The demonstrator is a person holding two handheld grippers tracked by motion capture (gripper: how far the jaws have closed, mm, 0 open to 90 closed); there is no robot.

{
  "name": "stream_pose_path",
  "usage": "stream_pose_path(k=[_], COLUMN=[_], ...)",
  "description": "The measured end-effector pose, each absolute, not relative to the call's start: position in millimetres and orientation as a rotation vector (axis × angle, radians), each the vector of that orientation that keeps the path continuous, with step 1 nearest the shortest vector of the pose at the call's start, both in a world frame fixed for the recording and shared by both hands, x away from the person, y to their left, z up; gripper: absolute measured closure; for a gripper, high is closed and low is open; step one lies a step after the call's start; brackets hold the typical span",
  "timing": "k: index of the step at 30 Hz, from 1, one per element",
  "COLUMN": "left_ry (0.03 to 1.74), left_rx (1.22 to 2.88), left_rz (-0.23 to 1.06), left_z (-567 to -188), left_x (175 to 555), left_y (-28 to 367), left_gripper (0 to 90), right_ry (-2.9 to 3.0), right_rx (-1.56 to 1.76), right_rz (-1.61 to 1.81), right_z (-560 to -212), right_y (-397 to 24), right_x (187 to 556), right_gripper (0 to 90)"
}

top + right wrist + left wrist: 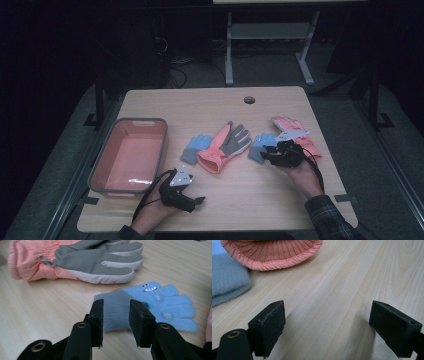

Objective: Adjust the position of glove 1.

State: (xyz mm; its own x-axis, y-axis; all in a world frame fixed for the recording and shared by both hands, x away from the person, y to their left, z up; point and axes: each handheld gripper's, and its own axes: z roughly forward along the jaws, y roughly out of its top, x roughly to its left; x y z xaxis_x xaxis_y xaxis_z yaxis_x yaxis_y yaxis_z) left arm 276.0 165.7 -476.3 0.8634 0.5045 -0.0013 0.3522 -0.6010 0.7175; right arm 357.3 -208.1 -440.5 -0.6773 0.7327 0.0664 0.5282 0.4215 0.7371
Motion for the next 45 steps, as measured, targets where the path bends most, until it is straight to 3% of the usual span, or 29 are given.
stream_pose_path(k=[19, 23, 28, 45], left_ry=[0.616, 0.616, 0.617, 0.618], left_rx=[2.276, 2.276, 2.276, 2.275], left_rz=[0.26, 0.26, 0.26, 0.262], left_z=[-476, -476, -476, -476], left_x=[276, 276, 276, 276], left_y=[166, 166, 166, 166], left_gripper=[12.7, 12.7, 12.7, 12.7], right_ry=[2.421, 2.437, 2.434, 2.443], right_rx=[1.21, 1.239, 1.255, 1.178], right_rz=[0.999, 0.984, 0.994, 1.09], right_z=[-460, -465, -467, -437], right_y=[-200, -202, -204, -205], right_x=[401, 403, 405, 379], right_gripper=[64.1, 69.8, 84.6, 86.6])
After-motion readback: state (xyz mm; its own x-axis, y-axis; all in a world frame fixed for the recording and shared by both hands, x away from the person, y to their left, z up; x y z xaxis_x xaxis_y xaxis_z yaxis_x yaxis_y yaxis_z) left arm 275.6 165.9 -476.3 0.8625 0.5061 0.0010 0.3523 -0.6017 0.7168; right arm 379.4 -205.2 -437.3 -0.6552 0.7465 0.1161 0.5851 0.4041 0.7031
